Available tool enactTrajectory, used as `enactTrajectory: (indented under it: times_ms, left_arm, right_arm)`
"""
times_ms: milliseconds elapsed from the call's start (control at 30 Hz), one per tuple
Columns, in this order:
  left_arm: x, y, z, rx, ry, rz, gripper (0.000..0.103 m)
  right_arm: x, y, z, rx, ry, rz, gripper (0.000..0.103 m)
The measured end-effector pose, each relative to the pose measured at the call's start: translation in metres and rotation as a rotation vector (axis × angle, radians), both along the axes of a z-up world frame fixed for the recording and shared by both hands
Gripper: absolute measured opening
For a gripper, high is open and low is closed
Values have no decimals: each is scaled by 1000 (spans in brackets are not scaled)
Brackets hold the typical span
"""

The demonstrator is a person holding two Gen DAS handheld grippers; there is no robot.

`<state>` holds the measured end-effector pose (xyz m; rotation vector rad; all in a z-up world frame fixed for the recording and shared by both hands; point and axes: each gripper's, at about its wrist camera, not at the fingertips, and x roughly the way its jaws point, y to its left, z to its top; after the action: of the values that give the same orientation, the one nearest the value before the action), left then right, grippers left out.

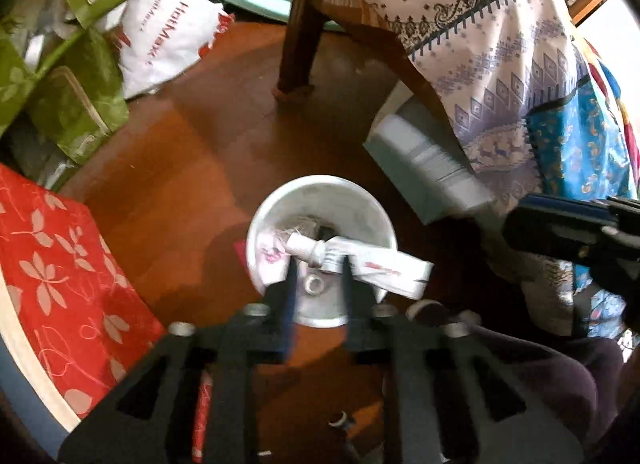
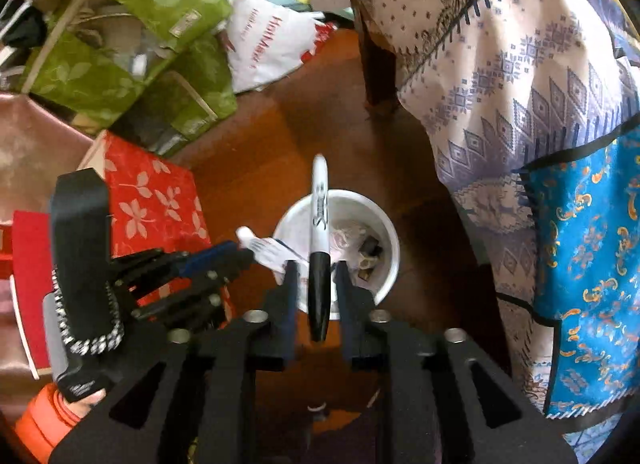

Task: Collect trash

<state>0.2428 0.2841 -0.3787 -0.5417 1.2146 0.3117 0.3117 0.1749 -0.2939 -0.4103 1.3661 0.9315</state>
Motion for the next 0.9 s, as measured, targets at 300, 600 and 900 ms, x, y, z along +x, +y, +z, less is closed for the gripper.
enactTrajectory:
  times_ms: [300,600,900]
  left_arm:
    - [-7,-1,40,73,-40,7,41]
    - [-36,-31,142,182,-197,-26,41]
    - [-77,-104,260,279,-422,-132,41]
  right_arm:
    - [3,-24,27,47,-64,-36,37]
    - [-30,-81,110,191,-237,-82,37]
    - [-96,-182,218,366,-476,-210,37]
